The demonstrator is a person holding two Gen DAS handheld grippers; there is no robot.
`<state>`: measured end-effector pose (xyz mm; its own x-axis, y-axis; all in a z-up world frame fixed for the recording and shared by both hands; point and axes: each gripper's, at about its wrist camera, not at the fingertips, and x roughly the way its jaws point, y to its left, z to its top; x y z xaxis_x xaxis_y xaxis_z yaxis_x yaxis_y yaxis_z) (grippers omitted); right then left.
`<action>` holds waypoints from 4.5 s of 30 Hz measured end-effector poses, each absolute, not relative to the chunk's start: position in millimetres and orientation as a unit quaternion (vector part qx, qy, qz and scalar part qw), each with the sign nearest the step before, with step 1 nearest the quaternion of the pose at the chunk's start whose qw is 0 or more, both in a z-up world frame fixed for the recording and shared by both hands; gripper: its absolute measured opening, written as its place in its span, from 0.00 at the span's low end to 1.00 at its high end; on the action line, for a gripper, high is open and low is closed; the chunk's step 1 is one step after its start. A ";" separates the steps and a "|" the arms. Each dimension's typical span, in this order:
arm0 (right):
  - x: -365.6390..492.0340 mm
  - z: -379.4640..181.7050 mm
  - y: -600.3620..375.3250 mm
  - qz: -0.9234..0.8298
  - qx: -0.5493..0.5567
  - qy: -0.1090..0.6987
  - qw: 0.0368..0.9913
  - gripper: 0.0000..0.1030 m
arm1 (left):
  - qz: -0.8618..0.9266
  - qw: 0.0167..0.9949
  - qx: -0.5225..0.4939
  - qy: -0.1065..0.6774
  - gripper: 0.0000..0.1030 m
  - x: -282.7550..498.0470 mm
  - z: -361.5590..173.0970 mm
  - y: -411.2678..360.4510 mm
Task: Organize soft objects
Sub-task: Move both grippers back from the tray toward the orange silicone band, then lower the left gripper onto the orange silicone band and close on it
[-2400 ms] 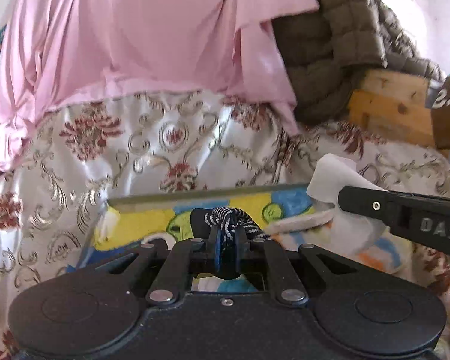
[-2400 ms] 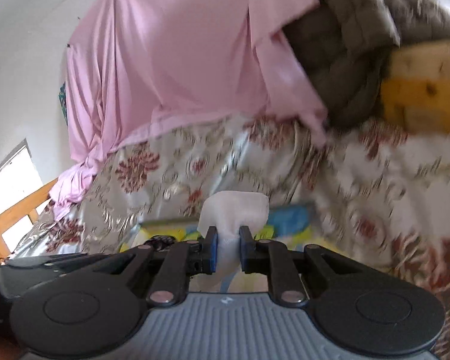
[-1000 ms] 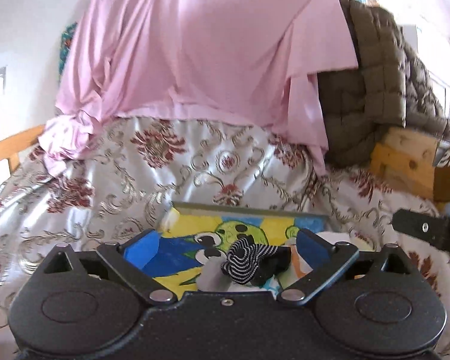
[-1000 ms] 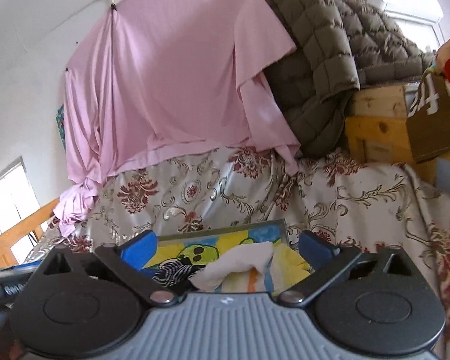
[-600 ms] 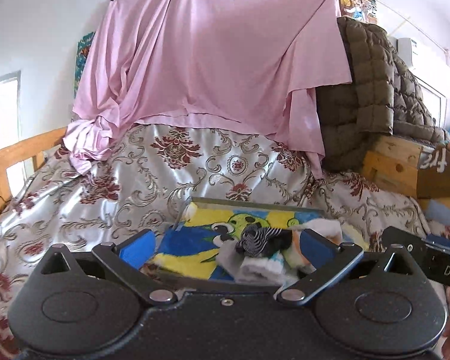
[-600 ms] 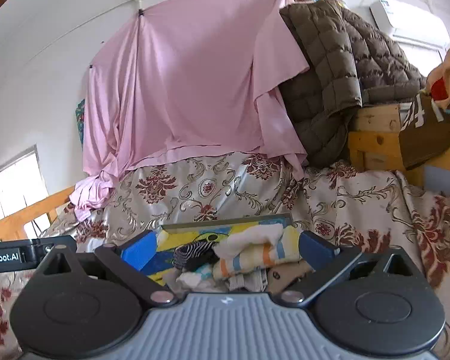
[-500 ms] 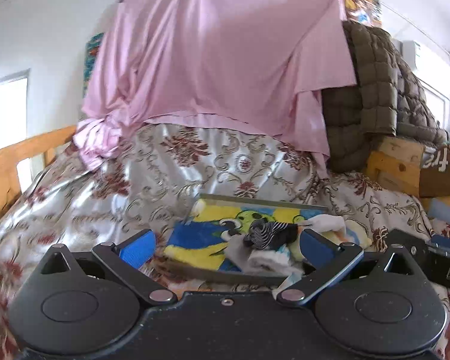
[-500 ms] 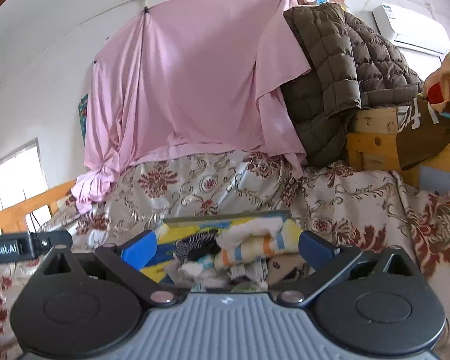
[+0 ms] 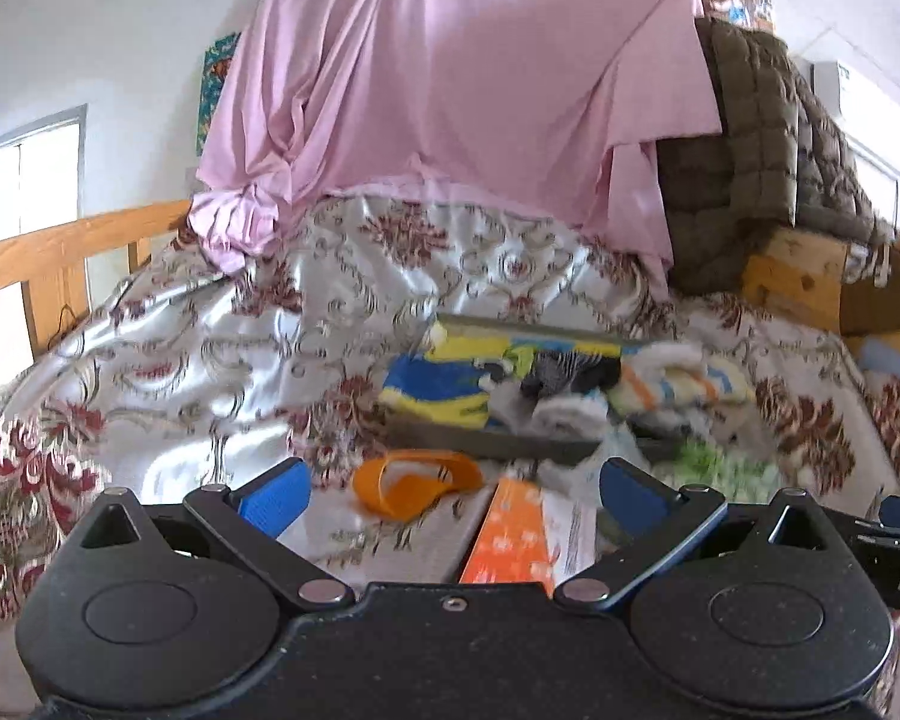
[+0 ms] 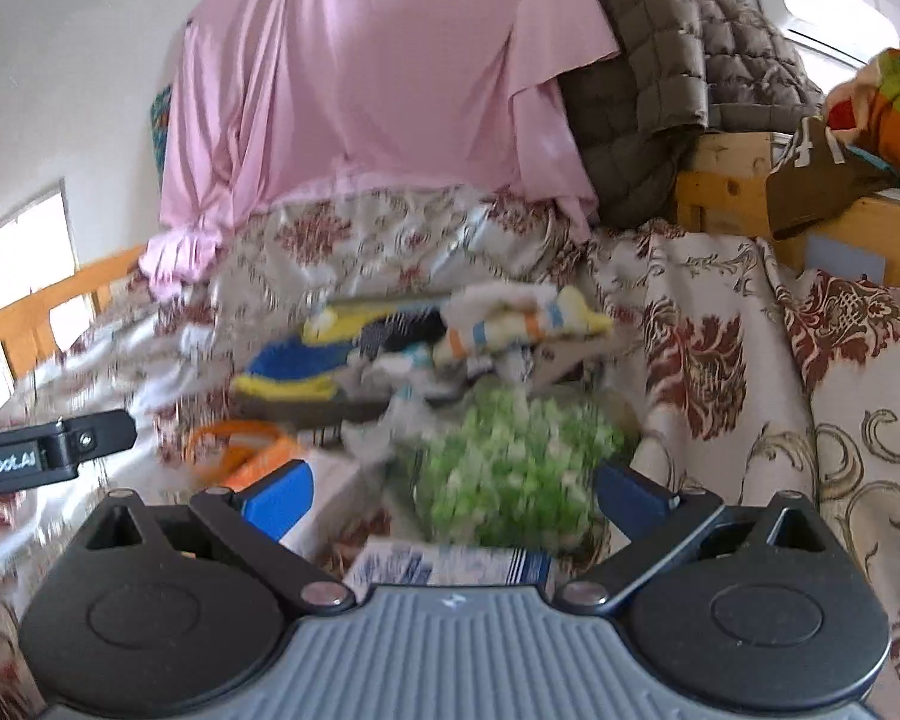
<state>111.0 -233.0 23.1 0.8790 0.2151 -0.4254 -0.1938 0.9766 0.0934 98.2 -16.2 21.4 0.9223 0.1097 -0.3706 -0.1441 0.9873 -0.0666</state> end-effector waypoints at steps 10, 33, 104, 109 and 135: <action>112.0 14.8 -221.2 0.116 -0.002 0.225 0.967 1.00 | 0.089 0.965 -0.066 0.237 0.99 100.1 -13.1 4.0; 127.0 8.4 -206.4 0.161 0.006 0.243 0.957 1.00 | 0.129 0.956 -0.075 0.252 0.99 120.0 -18.4 23.6; 309.7 -19.4 -135.5 0.243 -0.130 0.351 0.895 0.67 | 0.064 0.819 -0.415 0.390 0.89 310.2 -62.8 118.0; 310.6 -20.0 -134.1 0.252 -0.131 0.352 0.892 0.64 | 0.031 0.843 -0.354 0.405 0.92 314.0 -60.3 108.2; 309.1 -22.2 -133.2 0.255 -0.136 0.346 0.893 0.55 | 0.105 0.919 -0.098 0.368 0.75 303.8 -54.9 70.1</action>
